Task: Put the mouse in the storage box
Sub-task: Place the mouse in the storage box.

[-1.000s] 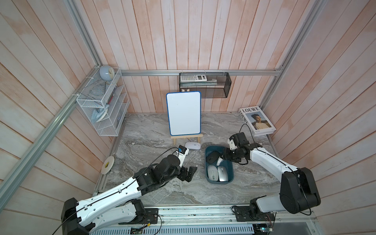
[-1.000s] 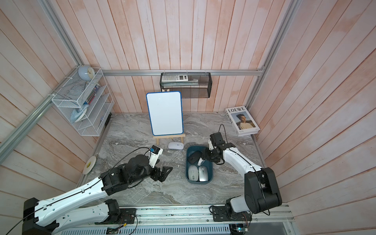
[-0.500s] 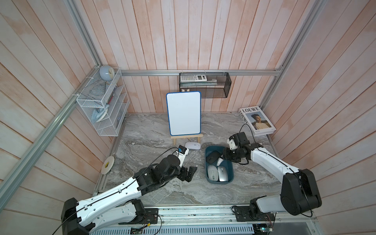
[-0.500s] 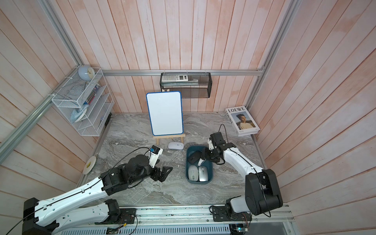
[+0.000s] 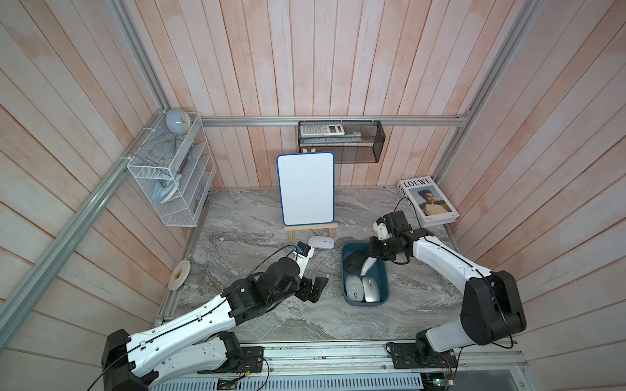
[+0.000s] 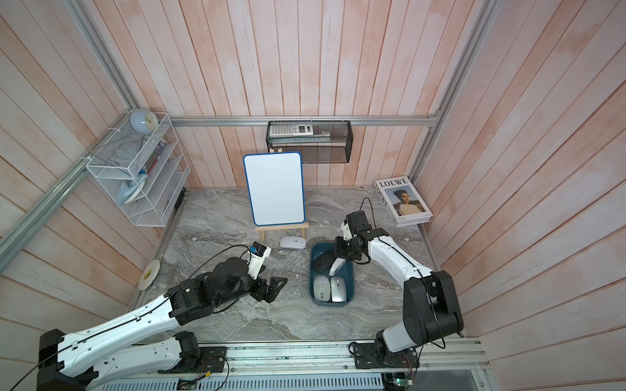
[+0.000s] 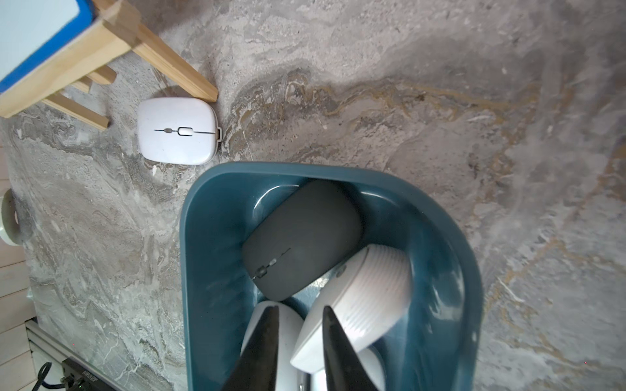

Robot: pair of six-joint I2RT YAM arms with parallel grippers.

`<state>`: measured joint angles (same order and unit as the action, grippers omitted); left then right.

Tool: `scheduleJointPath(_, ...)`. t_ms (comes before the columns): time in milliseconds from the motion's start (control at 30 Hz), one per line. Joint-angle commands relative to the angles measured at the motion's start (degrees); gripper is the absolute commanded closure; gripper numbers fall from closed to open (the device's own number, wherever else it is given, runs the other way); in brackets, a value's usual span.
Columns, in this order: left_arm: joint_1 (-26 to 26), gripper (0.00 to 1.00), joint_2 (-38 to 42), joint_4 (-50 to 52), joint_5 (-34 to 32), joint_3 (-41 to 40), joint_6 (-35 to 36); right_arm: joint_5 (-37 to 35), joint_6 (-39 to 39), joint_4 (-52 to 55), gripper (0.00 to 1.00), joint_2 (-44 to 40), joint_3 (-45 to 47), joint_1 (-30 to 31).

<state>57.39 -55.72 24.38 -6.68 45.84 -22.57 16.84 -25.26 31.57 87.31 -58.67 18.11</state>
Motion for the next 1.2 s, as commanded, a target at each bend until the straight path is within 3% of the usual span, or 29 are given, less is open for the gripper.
scheduleJointPath(0,-0.3,0.0,0.2,-1.0,-0.3,-1.2,-0.5,0.8,0.6,1.6,0.75,2.7,-1.9,0.9)
scheduleJointPath(333,-0.3,0.0,-0.4,-2.1,0.3,-1.8,-1.0,0.4,2.0,5.6,0.77,8.9,-5.8,1.9)
scheduleJointPath(867,-0.3,0.0,-0.3,-3.5,0.3,-3.3,-1.2,-8.2,5.6,14.4,0.77,0.3,3.6,2.1)
scheduleJointPath(1167,-0.3,0.0,-0.2,-3.4,-0.2,-3.4,-1.8,-5.8,4.3,9.2,0.77,1.3,3.9,2.1)
